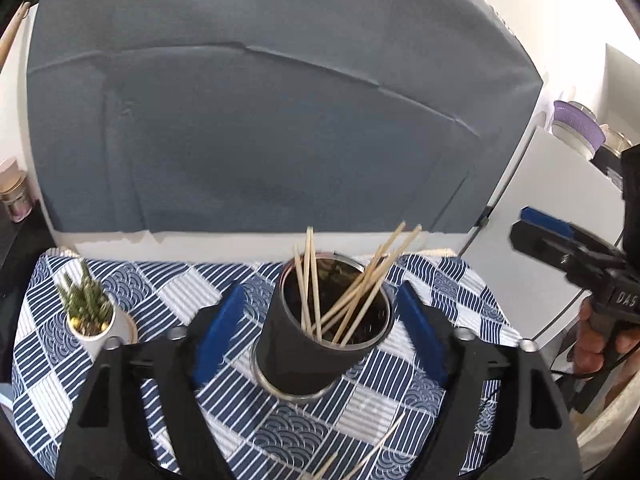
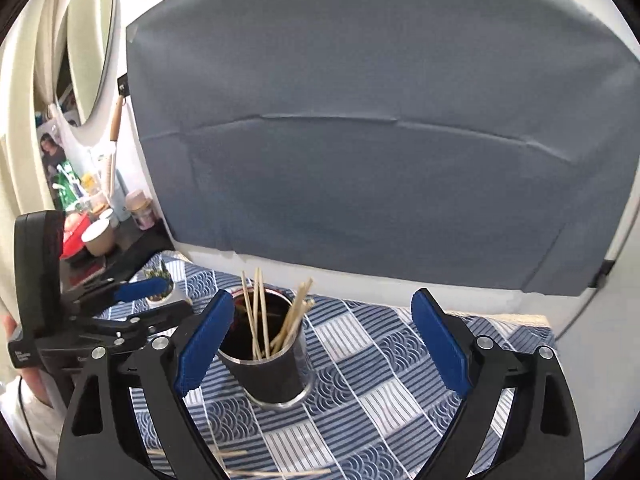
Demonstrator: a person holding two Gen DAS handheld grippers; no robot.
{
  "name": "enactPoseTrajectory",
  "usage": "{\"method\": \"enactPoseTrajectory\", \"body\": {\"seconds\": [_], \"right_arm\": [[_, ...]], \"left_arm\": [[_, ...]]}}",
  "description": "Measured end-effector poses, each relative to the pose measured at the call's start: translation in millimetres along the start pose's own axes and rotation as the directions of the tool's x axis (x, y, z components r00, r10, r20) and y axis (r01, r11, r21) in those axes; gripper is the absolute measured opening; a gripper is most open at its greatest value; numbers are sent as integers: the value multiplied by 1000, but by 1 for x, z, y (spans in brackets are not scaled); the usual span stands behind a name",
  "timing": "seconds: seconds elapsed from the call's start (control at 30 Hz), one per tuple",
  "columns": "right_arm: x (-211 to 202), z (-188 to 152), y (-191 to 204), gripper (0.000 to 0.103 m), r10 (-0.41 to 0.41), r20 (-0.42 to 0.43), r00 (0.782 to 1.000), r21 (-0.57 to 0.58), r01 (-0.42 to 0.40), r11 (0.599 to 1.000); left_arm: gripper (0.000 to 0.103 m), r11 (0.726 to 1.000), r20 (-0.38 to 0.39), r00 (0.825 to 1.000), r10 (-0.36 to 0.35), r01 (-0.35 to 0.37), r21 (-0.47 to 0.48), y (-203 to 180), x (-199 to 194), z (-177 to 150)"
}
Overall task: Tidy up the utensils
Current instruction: 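Withdraw both grippers up and away from the holder, then move both open grippers down toward the last loose sticks on the cloth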
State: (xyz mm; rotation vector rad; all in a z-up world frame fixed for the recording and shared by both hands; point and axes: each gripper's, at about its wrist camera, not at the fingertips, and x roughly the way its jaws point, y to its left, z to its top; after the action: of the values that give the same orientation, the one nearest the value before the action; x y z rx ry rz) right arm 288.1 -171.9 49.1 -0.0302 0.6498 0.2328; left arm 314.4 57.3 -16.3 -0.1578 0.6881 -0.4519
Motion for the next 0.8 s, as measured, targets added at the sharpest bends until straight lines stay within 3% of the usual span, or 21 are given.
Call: {"method": "enactPoseTrajectory", "body": {"seconds": [0.4,0.8], "right_arm": [[-34,-49,-7,88,-85,-110,990,37,89,995],[-2,-113,-15,88,-49,-369,928,162,116,980]], "left_arm": [[94,999,-100,994,50,-49,12,-5,-20,-51],[97,990,-242,960,138,-130,49,9,-27,-99]]}}
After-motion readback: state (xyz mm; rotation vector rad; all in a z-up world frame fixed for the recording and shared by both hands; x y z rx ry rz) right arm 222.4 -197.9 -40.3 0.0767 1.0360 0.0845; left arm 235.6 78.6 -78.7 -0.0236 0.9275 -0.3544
